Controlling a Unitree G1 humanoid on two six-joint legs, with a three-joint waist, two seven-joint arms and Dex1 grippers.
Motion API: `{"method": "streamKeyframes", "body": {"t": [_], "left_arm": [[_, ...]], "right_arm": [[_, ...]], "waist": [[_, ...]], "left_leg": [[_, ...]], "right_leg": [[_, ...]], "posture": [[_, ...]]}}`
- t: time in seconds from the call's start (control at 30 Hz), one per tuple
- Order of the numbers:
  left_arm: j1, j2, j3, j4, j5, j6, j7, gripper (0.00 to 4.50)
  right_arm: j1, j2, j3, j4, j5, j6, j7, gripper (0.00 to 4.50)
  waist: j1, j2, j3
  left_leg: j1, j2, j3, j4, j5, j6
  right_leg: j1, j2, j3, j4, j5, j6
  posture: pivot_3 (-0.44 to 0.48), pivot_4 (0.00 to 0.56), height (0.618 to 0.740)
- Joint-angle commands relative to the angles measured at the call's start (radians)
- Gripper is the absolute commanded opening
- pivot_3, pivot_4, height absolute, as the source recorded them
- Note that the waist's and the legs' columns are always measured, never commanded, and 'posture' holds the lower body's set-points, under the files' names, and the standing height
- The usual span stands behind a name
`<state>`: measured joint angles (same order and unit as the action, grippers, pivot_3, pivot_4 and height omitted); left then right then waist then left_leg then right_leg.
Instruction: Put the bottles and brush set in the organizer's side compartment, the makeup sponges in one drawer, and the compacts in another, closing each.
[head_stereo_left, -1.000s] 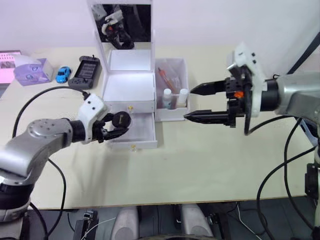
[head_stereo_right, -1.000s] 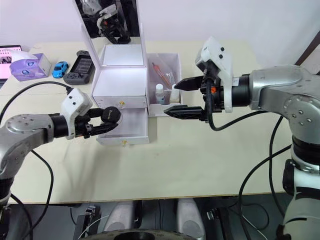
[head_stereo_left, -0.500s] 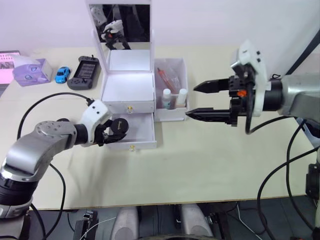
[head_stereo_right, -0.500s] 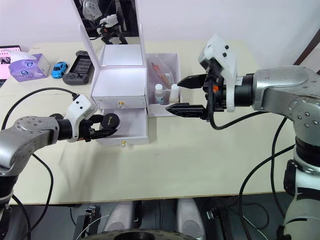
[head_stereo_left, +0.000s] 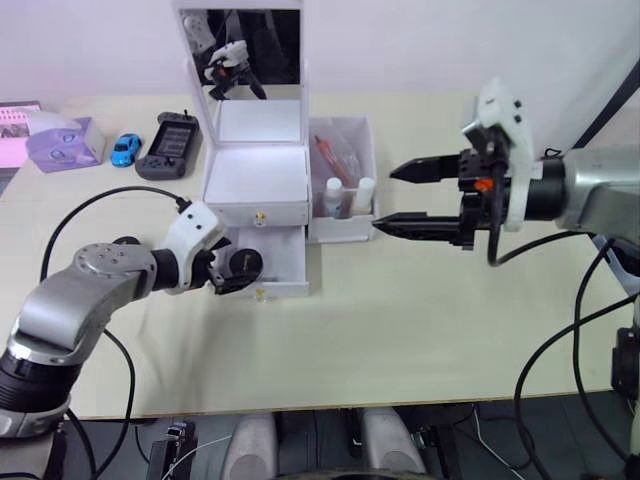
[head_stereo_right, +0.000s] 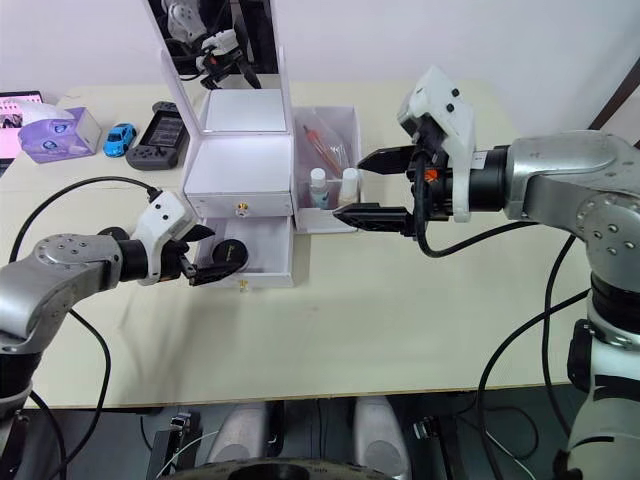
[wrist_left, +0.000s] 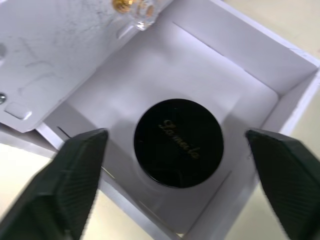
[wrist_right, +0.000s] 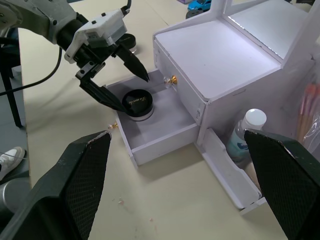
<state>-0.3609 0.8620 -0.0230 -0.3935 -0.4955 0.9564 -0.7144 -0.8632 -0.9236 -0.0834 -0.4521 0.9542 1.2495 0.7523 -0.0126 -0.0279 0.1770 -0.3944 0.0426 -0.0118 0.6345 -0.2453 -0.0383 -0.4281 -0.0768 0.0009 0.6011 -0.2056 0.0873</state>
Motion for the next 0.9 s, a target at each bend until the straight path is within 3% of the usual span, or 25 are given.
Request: {"method": "streamKeyframes", "body": {"t": [0.03,0.3,0.47,0.63,0.73,0.9], "left_arm": [[-0.017,0.002,0.013,-0.011,0.007,-0.003,0.002,4.46],[-0.037,0.007,0.108,-0.017,-0.057,0.018,-0.025,4.46],[0.053,0.061,0.330,-0.057,-0.218,0.026,-0.154,4.46],[0.235,0.168,0.527,0.062,-0.116,-0.079,-0.201,4.46],[0.299,0.181,0.623,0.169,-0.050,-0.149,-0.174,4.46],[0.527,0.172,0.861,0.394,0.049,-0.337,-0.272,4.46]], "right_arm": [[-0.005,-0.014,-0.015,-0.015,-0.008,-0.023,0.002,4.50],[-0.007,-0.017,-0.007,-0.006,-0.015,-0.036,0.022,4.50],[-0.008,-0.032,0.007,0.008,-0.022,-0.099,0.124,4.50],[-0.042,-0.014,0.057,0.071,-0.067,-0.188,0.216,4.50],[-0.064,0.005,0.094,0.115,-0.100,-0.230,0.255,4.50],[-0.084,0.018,0.180,0.181,-0.209,-0.319,0.315,4.50]], "waist": [[0.000,0.000,0.000],[0.000,0.000,0.000],[-0.005,0.000,0.000],[-0.006,0.000,0.000],[-0.006,0.000,0.000],[-0.012,0.000,0.000]], "left_leg": [[0.000,0.000,0.000,0.000,0.000,0.000],[0.000,0.000,0.000,0.000,0.000,0.000],[0.000,0.000,0.000,0.000,0.000,0.000],[0.002,0.000,0.001,-0.003,0.000,0.000],[0.002,0.001,0.001,-0.002,0.000,0.000],[0.002,0.001,0.003,-0.003,0.000,0.000]], "right_leg": [[0.000,0.000,0.000,0.000,0.000,0.000],[0.000,0.000,0.000,0.000,0.000,0.000],[0.000,0.000,0.000,0.000,0.000,0.000],[-0.001,0.000,0.000,0.000,-0.001,0.000],[-0.001,0.001,0.000,0.000,0.000,0.000],[-0.002,-0.001,0.001,-0.002,0.000,-0.001]], "posture": [[0.000,0.150,0.740],[0.000,0.150,0.740],[0.000,0.150,0.740],[0.000,0.150,0.740],[0.000,0.150,0.740],[0.000,0.150,0.740]]}}
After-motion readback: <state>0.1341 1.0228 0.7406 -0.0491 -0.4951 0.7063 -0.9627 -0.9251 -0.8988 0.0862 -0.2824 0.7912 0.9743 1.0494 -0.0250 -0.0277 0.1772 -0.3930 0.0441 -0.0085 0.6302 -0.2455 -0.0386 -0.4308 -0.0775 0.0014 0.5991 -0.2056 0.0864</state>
